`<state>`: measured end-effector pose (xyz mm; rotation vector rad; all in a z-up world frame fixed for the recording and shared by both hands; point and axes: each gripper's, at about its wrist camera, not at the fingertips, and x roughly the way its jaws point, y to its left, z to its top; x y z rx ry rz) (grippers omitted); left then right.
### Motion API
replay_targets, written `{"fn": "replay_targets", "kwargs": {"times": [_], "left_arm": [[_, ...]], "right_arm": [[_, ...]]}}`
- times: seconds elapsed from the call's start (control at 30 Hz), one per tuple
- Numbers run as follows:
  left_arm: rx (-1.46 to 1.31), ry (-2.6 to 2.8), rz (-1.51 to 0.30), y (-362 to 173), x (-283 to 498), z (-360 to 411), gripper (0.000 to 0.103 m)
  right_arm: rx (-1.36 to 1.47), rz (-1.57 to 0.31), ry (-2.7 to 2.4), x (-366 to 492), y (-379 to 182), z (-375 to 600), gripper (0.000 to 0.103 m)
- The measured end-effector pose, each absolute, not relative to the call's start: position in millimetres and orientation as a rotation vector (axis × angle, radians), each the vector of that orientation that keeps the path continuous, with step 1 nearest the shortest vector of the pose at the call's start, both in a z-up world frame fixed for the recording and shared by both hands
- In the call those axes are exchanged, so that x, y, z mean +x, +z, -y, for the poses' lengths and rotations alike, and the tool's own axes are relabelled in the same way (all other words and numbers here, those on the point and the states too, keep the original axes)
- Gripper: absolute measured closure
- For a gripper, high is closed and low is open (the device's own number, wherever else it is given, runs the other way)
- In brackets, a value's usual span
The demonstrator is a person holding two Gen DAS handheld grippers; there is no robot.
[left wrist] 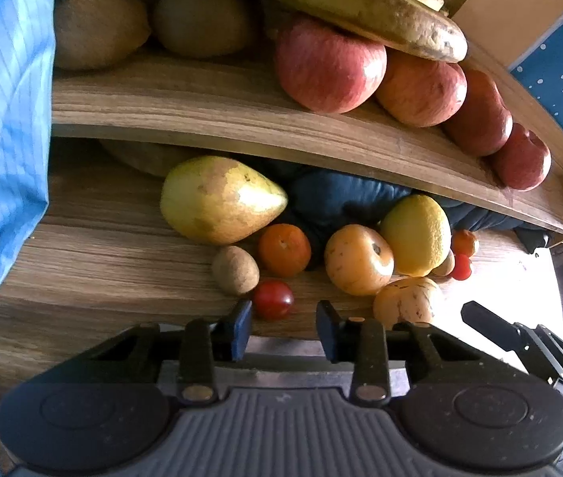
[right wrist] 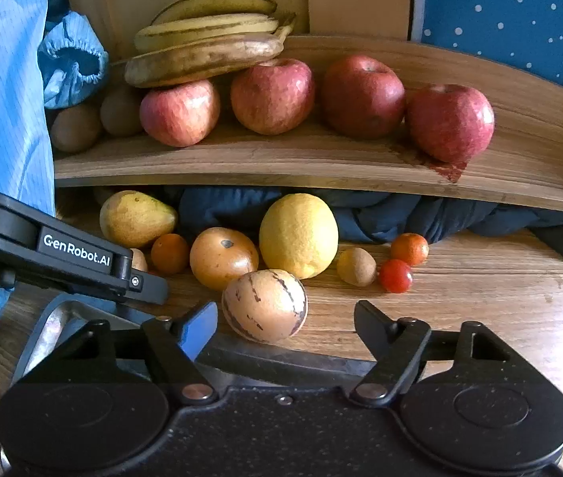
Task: Organize fruits
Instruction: 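Close the left gripper on a red cherry tomato while the right gripper grasps the striped pepino melon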
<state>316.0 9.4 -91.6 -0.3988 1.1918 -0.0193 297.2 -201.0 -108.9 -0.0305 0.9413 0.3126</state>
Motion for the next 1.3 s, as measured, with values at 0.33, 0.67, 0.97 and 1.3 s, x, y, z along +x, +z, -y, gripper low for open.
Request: {"fn": "replay_targets", "kwargs": {"times": [0.33,0.67,0.97,1.3], "left_arm": [[-0.4,0.009,-1.206,-98,321,-12,0.068],[-0.401,0.012,-1.206,-100,324,-11,0.075],[-0.398,0.01,-1.205,-99,324,-11,0.077],[-0.382,-0.014,-1.191,-91,320,-7,0.077]], "right_arm": [[-0.022,-0.962,0.344,305,-117,194,0.03],[-0.018,-0.98,0.374,312,-123,190,0.035],[-0.007,-0.99,0.396,314,-125,187,0.048],[0.014,-0.969,0.396,308,-119,192,0.048]]}}
